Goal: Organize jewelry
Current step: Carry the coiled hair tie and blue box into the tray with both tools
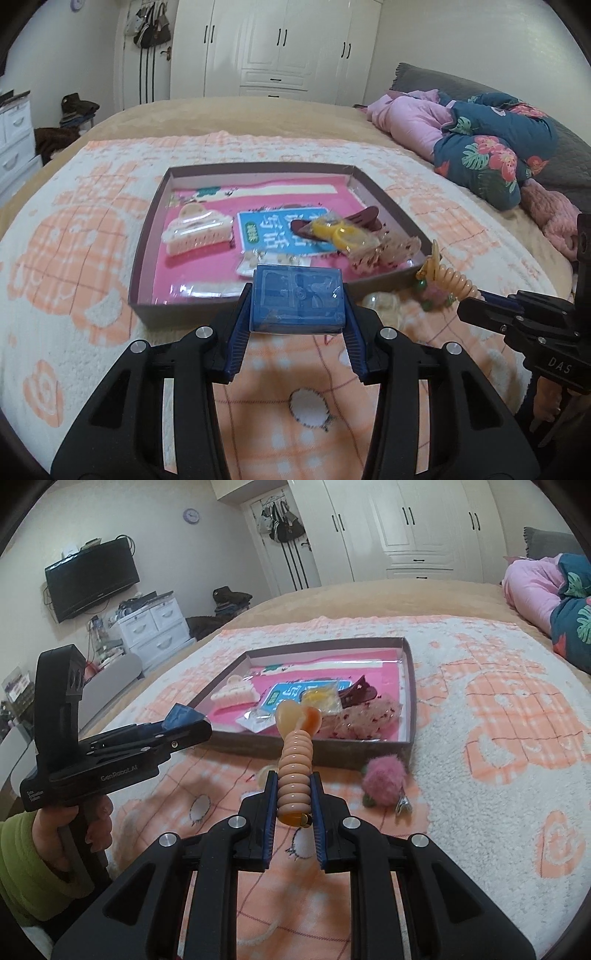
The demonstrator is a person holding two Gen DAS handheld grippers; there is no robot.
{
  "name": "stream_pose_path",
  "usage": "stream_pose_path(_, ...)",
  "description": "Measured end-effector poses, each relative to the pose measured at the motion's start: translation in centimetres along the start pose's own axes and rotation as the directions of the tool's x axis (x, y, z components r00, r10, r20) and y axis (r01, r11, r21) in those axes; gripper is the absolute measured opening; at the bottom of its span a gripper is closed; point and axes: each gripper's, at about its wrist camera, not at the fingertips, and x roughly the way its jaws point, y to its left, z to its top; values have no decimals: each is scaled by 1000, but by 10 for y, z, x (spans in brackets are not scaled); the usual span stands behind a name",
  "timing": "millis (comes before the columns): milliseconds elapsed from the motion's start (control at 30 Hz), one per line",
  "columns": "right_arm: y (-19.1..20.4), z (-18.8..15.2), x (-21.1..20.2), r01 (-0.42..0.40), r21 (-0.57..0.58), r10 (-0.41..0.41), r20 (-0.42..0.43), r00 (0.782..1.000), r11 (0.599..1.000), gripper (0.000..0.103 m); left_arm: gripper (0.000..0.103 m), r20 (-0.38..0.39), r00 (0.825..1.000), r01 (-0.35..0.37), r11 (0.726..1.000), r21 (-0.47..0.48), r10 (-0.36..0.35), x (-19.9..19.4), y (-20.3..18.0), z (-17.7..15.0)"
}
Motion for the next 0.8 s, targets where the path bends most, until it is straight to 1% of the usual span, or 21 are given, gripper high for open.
stream_pose_path(367, -16, 16, -4, 46, 41, -47, 40, 998, 998, 17, 36, 13, 1000, 6, 1000, 15, -6, 12, -4, 19)
stream_pose_path(800, -32, 43, 6, 93, 53, -97, 71, 993, 994, 17, 36, 10, 1000, -17, 1000, 17, 17, 39, 3, 40)
